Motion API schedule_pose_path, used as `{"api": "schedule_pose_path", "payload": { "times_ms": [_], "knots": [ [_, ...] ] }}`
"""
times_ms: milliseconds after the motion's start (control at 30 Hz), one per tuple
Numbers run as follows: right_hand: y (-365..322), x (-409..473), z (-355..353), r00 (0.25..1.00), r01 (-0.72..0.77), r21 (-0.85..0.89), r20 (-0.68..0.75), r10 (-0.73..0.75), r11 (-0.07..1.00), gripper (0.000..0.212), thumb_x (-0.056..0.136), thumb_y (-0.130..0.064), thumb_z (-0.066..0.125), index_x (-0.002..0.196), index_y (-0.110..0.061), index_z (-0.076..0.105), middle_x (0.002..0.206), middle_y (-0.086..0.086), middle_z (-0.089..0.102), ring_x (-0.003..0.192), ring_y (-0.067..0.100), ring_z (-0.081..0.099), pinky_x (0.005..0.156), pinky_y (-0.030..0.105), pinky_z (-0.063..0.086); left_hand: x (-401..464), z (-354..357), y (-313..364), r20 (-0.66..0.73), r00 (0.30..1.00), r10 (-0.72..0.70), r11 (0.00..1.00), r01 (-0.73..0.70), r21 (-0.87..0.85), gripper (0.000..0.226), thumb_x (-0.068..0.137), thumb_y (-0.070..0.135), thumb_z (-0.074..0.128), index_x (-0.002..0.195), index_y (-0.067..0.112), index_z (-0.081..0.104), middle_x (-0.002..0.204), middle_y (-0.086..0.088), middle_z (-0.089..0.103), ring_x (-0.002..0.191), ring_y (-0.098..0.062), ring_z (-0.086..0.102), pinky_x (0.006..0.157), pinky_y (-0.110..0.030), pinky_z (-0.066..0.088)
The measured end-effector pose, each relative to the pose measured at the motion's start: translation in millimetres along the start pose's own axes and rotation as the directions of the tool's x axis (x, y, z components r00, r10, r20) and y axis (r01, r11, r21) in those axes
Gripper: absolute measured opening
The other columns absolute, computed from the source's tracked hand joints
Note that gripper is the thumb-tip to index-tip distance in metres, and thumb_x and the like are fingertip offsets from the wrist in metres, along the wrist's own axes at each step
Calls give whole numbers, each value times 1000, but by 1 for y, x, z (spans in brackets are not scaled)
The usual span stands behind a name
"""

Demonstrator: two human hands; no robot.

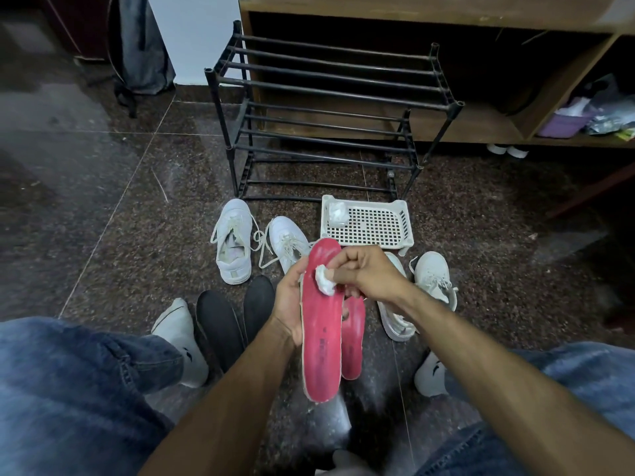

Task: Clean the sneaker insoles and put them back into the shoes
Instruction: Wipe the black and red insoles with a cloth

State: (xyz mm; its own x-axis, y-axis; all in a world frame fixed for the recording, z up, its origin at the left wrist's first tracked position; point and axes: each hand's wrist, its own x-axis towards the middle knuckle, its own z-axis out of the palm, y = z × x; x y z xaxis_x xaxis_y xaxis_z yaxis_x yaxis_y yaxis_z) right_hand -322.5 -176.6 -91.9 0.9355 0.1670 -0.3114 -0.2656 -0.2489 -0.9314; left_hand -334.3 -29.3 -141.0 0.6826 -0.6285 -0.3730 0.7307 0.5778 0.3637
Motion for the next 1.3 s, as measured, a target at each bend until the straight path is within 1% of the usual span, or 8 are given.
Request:
{"api": "schedule_pose_path", "payload": {
  "times_ms": [100, 200, 433, 667, 867, 1067, 1167, 1300],
  "knots": [
    [0, -2, -2, 995, 67, -330, -52, -89, 942, 10, 87, -11, 67, 79, -16, 66, 63, -8, 66, 48, 7, 56, 46, 23, 45, 3, 6, 2, -64, 998, 3, 1000, -2, 15, 56, 88, 52, 47, 105, 4, 71, 87, -15, 70, 66, -27, 67, 59, -37, 56],
    [4, -7, -3, 942, 101, -850, -86, -324, 518, 9, 90, -26, 58, 91, -25, 67, 90, -11, 60, 73, 15, 60, 62, 30, 43, 5, 6, 1, -105, 994, -14, 1000, 13, -13, 56, 90, 54, 45, 108, 6, 69, 93, -13, 69, 74, -27, 65, 67, -37, 53],
    [16, -18, 8, 927, 308, -768, 109, -360, 562, 34, 95, -40, 49, 122, -28, 64, 98, -11, 60, 86, 13, 60, 69, 31, 47, 3, 7, 9, -167, 986, -7, 999, 0, -45, 51, 89, 53, 48, 93, 7, 70, 80, -8, 66, 74, -22, 65, 73, -34, 53],
    [10, -25, 29, 892, 400, -785, 215, -397, 473, 29, 90, -38, 50, 90, -18, 71, 86, -6, 64, 74, 19, 60, 67, 38, 52, 4, -2, 2, -166, 986, 5, 993, -25, -116, 56, 92, 53, 46, 87, 5, 72, 79, -10, 67, 74, -24, 67, 73, -34, 57],
    [-21, 14, 1, 959, 42, -930, -65, -277, 365, 24, 92, -32, 51, 87, -16, 68, 86, 5, 65, 79, 28, 62, 74, 36, 50, 9, 3, -14, -67, 996, -53, 998, 54, 17, 60, 85, 58, 53, 125, 15, 64, 123, -11, 55, 124, -34, 45, 102, -70, 34],
    [-14, -14, 7, 939, 343, -875, 305, -160, 342, 22, 88, -27, 49, 68, -18, 50, 78, -6, 55, 66, 19, 50, 64, 36, 47, 12, 1, -10, -130, 990, -61, 998, 56, -41, 52, 84, 53, 51, 101, 9, 74, 101, -13, 67, 96, -31, 64, 95, -49, 46],
    [-11, -4, 0, 966, 195, -924, 122, -229, 330, 20, 88, -29, 49, 78, -17, 61, 81, -1, 61, 68, 22, 57, 65, 36, 50, 15, 1, -16, -104, 991, -82, 996, 83, 12, 56, 86, 56, 52, 111, 9, 70, 117, -16, 58, 113, -34, 49, 110, -58, 28],
    [-12, 9, -6, 959, -37, -908, -150, -241, 418, 19, 89, -29, 54, 80, -14, 64, 77, 3, 61, 73, 26, 61, 64, 33, 48, 17, 2, -15, -79, 994, -73, 995, 78, 69, 56, 78, 56, 66, 109, 10, 70, 105, -12, 57, 96, -28, 52, 109, -53, 27]
  ]
}}
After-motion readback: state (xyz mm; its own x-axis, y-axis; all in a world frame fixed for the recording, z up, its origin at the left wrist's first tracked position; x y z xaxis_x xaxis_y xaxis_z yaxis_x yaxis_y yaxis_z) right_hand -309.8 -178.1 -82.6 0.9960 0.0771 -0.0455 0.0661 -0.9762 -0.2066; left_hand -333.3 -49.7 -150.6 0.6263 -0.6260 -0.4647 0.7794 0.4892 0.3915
